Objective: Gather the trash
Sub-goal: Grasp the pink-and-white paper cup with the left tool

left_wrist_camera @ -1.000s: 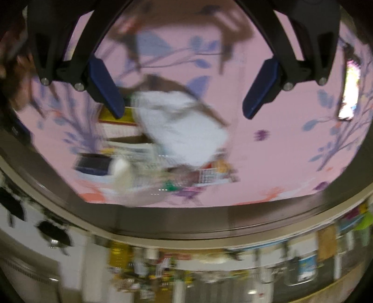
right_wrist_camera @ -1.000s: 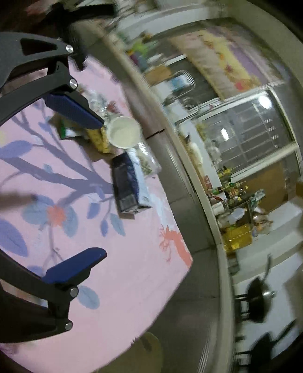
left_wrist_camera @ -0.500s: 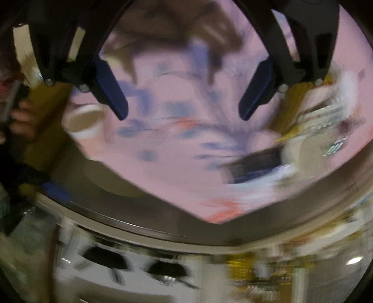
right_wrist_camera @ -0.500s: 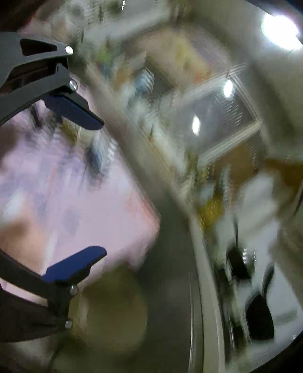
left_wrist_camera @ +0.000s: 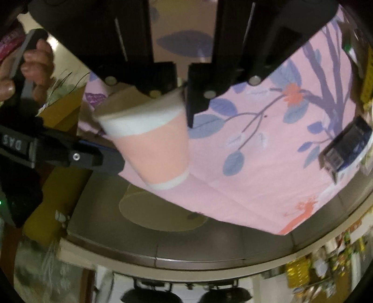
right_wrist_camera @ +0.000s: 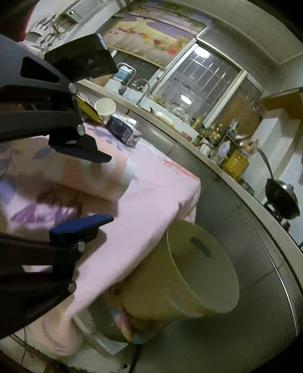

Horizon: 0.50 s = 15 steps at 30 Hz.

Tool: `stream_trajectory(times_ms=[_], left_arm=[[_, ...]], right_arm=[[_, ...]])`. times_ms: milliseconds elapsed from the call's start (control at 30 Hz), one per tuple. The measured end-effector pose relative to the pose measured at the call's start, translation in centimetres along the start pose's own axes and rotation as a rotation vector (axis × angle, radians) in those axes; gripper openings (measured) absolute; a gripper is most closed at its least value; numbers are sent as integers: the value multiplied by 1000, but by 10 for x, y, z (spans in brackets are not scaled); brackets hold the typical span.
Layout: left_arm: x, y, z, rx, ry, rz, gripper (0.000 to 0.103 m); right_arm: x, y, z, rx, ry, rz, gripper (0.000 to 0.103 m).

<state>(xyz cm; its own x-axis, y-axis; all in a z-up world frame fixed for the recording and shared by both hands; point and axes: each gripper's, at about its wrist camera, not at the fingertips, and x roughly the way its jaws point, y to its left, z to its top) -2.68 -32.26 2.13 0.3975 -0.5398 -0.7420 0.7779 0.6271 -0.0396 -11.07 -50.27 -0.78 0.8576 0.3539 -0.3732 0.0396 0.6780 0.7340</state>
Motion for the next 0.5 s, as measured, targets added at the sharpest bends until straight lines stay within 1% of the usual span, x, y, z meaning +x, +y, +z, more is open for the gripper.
stream_trajectory(times_ms=[67, 133, 167, 233, 267, 333, 400, 433, 500], left_arm=[[-23, 9, -7, -4, -33, 20, 5], [-52, 25, -15, -35, -83, 30, 5], [-67, 36, -21, -62, -104, 31, 5], [-99, 60, -39, -124, -140, 53, 5], [-114, 72, -50, -154, -154, 71, 5], [-139, 95, -70, -217, -172, 110, 5], [-163, 118, -92, -283, -183, 147, 5], [-178, 132, -106, -321, -191, 176, 5], [-201, 147, -125, -361, -210, 229, 5]], right_arm=[[7, 16, 5, -43, 3, 11, 45], [15, 35, 8, -95, 15, 38, 45], [21, 43, 9, -119, 26, 40, 45], [41, 68, 6, -192, 75, 52, 45], [50, 78, 5, -211, 94, 63, 45], [79, 108, -1, -262, 164, 100, 45], [103, 137, -7, -325, 213, 126, 45], [121, 160, -12, -388, 238, 132, 45], [149, 194, -16, -499, 255, 122, 45]])
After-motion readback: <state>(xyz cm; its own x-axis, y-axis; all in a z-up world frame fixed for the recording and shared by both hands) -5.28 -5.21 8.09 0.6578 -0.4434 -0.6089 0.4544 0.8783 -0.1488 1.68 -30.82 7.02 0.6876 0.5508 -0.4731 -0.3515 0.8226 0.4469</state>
